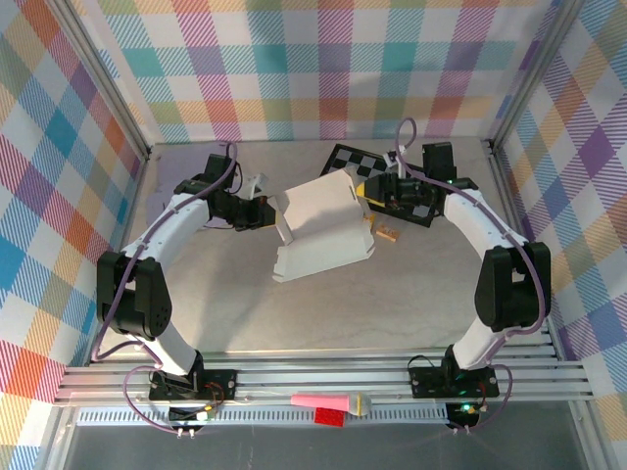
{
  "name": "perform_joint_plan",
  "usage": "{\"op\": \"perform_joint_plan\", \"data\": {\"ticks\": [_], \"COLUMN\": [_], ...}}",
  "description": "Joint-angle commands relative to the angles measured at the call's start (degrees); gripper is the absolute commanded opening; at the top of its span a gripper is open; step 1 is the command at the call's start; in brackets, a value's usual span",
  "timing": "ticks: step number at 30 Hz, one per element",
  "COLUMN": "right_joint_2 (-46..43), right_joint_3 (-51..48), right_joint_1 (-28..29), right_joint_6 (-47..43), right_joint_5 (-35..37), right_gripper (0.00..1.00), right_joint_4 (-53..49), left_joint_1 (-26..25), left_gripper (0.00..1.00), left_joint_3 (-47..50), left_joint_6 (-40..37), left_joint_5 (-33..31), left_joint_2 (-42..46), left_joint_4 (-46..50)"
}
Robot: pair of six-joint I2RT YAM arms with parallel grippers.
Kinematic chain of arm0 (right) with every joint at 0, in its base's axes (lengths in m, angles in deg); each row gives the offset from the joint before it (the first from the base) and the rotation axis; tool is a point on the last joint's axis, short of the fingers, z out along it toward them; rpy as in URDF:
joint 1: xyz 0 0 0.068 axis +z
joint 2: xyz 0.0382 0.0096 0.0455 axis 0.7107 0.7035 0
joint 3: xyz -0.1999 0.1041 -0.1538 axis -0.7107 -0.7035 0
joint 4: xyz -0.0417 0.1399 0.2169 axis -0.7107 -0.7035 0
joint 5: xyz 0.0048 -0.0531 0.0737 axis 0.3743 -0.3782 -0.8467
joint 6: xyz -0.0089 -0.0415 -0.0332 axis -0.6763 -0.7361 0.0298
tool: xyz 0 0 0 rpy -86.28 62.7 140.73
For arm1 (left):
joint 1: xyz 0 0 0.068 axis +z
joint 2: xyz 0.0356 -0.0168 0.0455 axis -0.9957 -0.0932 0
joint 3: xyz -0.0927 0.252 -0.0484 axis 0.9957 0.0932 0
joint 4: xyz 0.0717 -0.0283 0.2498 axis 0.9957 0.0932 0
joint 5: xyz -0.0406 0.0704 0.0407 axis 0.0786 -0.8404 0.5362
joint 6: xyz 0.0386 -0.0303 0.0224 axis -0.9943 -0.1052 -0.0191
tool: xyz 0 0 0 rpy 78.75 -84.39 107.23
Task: Fold the paper box
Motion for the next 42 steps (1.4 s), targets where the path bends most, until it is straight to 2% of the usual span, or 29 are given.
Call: {"op": "perform_joint_plan", "data": {"ticks": [1, 13, 19, 24, 29, 35, 42], "right_joint_2": [0.3, -1.9, -3.3, -3.1, -2.1, -0.9, 2.4], "right_joint_3": [2.0, 3.1, 3.6, 4.7, 5.3, 6.9, 10.1], "right_joint_1": [0.8, 3.7, 5.9, 9.5, 11.5, 14.4, 19.2], "right_joint_6": [-3.0, -8.2, -10.6, -13.0, -14.2, -14.9, -12.5], "right_joint_5": [-2.0, 6.6, 16.1, 26.4, 33.2, 40.6, 55.1], "right_gripper": [0.49, 0.42, 0.41, 0.45, 0.45, 0.37, 0.1], "right_joint_4": [-1.8, -7.7, -9.8, -11.8, -12.3, -13.2, -16.3], "left_joint_1": [0.7, 0.7, 0.7, 0.6, 0.5, 0.2, -0.1], "left_gripper": [0.0, 0.0, 0.0, 0.0, 0.0, 0.0, 0.0], "left_joint_3": [-0.6, -0.6, -0.5, -0.3, 0.3, 0.6, 0.9], "left_joint_6": [-1.4, -1.3, -1.3, -1.7, -2.1, -2.4, -2.6], "left_joint_5": [3.2, 3.0, 3.1, 3.2, 3.3, 3.3, 3.2], "left_joint_2": [1.1, 1.5, 1.9, 2.2, 2.7, 3.2, 3.4], "left_joint_4": [0.9, 1.0, 1.3, 1.7, 1.9, 2.1, 2.4]}}
